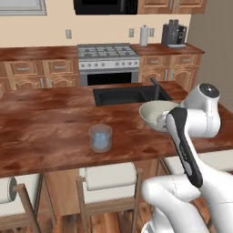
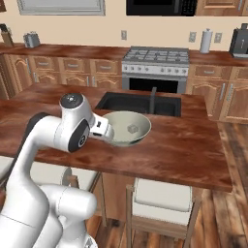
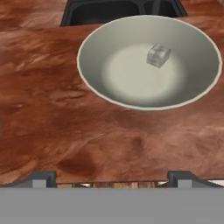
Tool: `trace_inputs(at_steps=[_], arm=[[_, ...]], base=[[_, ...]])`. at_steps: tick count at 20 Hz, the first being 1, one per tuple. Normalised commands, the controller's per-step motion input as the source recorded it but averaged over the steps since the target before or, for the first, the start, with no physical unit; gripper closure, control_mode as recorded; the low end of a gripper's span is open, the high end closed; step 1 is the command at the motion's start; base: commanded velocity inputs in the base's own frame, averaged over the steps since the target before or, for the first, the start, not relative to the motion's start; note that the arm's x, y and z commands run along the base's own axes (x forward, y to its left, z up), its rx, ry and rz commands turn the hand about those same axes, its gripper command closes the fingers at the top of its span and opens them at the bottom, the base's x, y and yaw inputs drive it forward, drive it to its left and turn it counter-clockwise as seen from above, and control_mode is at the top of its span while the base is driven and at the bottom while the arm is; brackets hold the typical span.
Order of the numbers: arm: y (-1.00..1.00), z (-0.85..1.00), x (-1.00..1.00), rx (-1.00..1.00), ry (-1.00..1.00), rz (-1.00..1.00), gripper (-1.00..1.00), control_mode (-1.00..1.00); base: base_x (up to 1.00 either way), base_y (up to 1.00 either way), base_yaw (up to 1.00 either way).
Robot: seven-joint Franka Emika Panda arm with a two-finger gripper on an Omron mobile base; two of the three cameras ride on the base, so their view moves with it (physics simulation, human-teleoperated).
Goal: There are four ice cubes in the ice bowl. Place two ice cubes in each glass of water.
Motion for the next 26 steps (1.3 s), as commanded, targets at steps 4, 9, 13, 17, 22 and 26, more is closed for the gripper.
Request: trace_inputs(at_steps=[4, 9, 13, 17, 22, 26], arm=[[-0.05, 0.01, 0.48, 0.0, 0.02, -0.06, -1.0, -1.0], [-0.13, 0.01, 0.4, 0.0, 0.02, -0.11, -1.0, -1.0], [-0.41, 0.0, 0.38, 0.03, 0.0, -0.16, -1.0, -1.0], [-0.51, 0.0, 0.33, 0.03, 0.02, -0.09, -1.0, -1.0], [-0.43, -0.1, 0.19, 0.07, 0.0, -0.15, -1.0, -1.0], [-0.14, -0.12, 0.21, 0.03, 0.0, -0.19, -1.0, -1.0]], base=[[0.0, 0.0, 0.0], [0.0, 0.0, 0.0], [0.0, 0.0, 0.0], [0.0, 0.0, 0.0], [0.0, 0.0, 0.0], [0.0, 0.0, 0.0]])
